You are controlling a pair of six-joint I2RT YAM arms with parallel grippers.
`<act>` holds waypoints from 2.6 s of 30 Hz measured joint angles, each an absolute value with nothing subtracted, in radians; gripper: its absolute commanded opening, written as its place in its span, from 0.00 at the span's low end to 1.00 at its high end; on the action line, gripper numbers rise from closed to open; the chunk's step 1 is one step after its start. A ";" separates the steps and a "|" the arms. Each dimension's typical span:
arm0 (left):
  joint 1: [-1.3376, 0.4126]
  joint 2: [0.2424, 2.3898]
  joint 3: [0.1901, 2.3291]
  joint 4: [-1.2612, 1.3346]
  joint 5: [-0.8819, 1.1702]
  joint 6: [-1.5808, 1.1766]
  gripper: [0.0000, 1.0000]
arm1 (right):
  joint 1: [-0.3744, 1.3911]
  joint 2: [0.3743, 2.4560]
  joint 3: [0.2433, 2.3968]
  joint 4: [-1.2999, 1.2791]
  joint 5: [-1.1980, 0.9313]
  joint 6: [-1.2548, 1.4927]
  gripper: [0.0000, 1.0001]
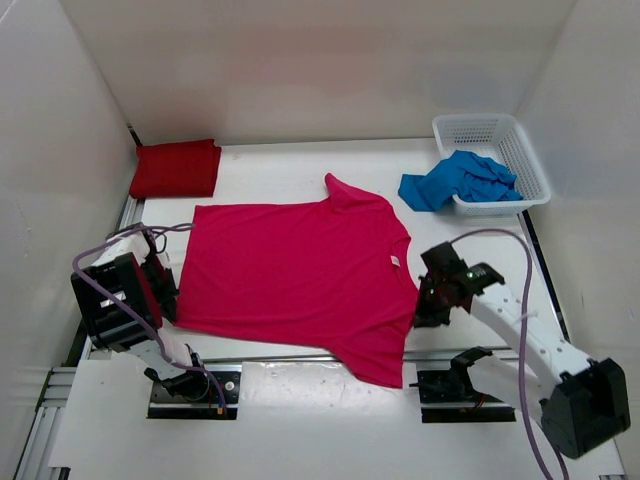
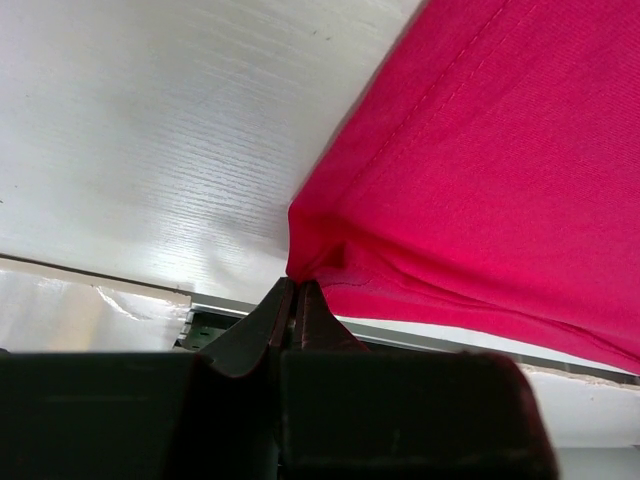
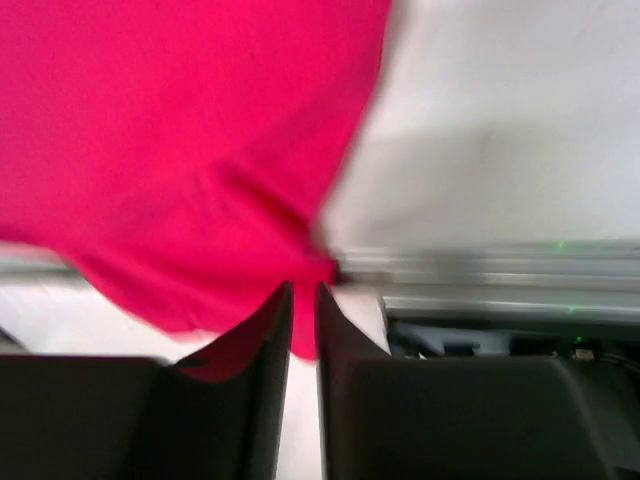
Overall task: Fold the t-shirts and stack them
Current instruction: Fold the flattened tshirt in 1/3 of the way
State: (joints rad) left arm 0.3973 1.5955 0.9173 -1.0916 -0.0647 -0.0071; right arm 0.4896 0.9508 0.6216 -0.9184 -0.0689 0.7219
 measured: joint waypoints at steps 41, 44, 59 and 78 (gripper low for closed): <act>0.397 1.631 0.884 -1.076 -0.036 -0.007 0.10 | 0.412 1.768 1.347 -0.696 0.010 0.521 0.59; 0.397 1.628 0.876 -1.076 -0.033 -0.007 0.10 | 0.457 1.517 1.249 -0.700 0.024 0.527 0.59; 0.395 1.619 0.864 -1.073 -0.027 -0.007 0.10 | 0.663 1.186 0.542 -0.635 -0.136 0.834 0.59; 0.384 1.580 0.864 -1.081 -0.026 -0.007 0.10 | 0.690 1.183 0.490 -0.554 -0.226 0.880 0.00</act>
